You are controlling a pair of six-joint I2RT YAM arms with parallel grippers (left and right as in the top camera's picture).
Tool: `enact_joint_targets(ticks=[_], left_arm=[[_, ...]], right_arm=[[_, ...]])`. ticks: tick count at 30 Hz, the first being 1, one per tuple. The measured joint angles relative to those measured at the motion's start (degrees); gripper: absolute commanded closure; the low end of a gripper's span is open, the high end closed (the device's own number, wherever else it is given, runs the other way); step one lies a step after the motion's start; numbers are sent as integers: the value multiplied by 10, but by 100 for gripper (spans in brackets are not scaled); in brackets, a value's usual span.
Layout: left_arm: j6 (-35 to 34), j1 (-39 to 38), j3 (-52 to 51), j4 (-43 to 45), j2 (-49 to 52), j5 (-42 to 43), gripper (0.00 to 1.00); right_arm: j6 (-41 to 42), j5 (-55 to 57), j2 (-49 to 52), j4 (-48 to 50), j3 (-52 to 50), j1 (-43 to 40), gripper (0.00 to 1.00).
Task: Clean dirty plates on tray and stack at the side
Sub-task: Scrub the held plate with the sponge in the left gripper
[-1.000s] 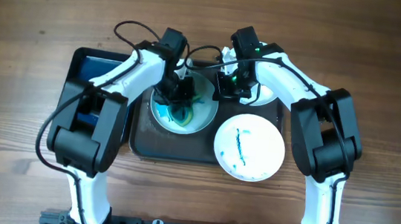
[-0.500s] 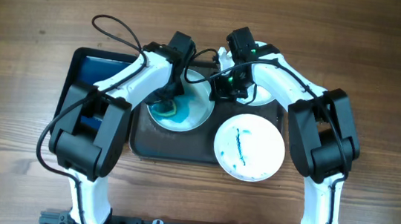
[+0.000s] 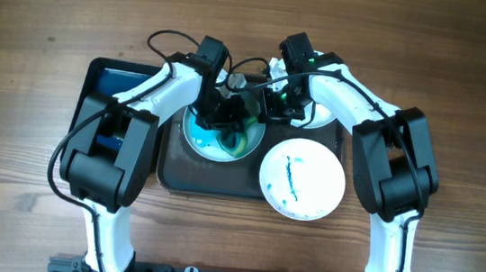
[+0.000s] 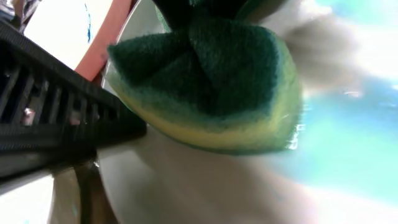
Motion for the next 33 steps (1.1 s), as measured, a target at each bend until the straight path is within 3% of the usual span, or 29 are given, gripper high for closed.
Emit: enact_joint_targets(ticks=[7,14,18,25,28,33], left_arm=[[-138,2,3,13,-10,-136,96],[-264,3,20,-43,-16,-288,96],[-224,9,21,-79,-16,-245,96],[-34,29,1,-70,-3,3,96],[-10,24,-2,-26,1,26,96],[-41,18,-3,20,1,-31,96]], right_arm=[[2,2,0,9,0,3,96],[3,0,0,9,0,5,96],[2,0,0,3,0,9,96],[-4,0,0,-2,0,7,96],[-4,0,0,-3,0,6,96],[0,0,0,2,0,4,96]])
